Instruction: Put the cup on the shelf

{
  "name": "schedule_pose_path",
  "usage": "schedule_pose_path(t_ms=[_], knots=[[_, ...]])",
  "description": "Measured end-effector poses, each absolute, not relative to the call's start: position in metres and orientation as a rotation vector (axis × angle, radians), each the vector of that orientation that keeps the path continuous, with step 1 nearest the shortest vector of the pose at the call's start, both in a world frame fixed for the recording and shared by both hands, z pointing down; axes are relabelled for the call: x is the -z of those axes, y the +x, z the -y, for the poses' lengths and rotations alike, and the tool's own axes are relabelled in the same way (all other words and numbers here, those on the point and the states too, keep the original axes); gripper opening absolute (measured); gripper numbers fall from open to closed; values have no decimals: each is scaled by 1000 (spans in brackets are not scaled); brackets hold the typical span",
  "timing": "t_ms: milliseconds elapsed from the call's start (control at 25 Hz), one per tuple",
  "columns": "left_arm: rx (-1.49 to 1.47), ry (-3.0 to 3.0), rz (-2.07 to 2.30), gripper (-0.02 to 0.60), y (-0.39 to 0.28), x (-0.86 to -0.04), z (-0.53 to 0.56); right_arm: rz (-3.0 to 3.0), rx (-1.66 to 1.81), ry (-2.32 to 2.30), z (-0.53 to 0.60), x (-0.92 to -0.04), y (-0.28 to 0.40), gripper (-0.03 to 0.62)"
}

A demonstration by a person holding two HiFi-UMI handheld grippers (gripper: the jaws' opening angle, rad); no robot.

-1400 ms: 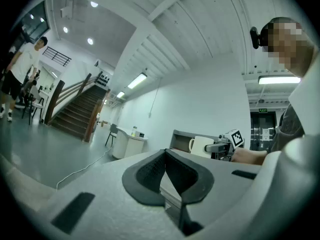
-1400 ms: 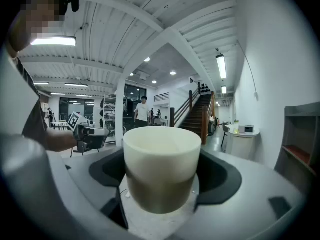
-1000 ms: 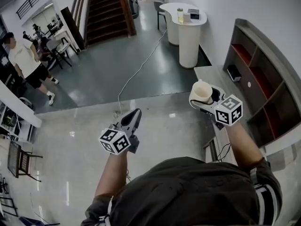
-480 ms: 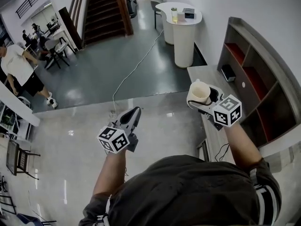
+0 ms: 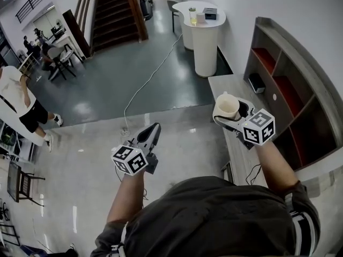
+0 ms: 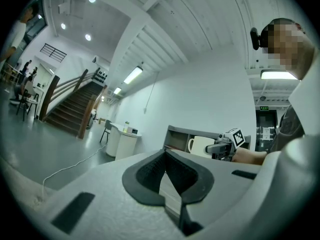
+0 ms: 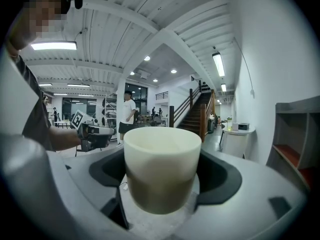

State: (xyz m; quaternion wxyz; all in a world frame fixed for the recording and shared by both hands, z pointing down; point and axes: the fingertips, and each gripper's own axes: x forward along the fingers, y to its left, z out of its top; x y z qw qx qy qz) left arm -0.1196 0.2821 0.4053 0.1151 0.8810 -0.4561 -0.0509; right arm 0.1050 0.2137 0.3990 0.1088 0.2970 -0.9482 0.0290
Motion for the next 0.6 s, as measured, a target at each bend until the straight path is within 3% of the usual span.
schedule_pose_path(t_ms=[320, 600], knots=[[163, 2610, 1254, 3, -155, -421, -211, 2765, -99, 925, -153, -408, 66, 413], [176, 2655, 1168, 3, -229, -427, -84, 2763, -72, 1004, -48, -399, -13, 412]])
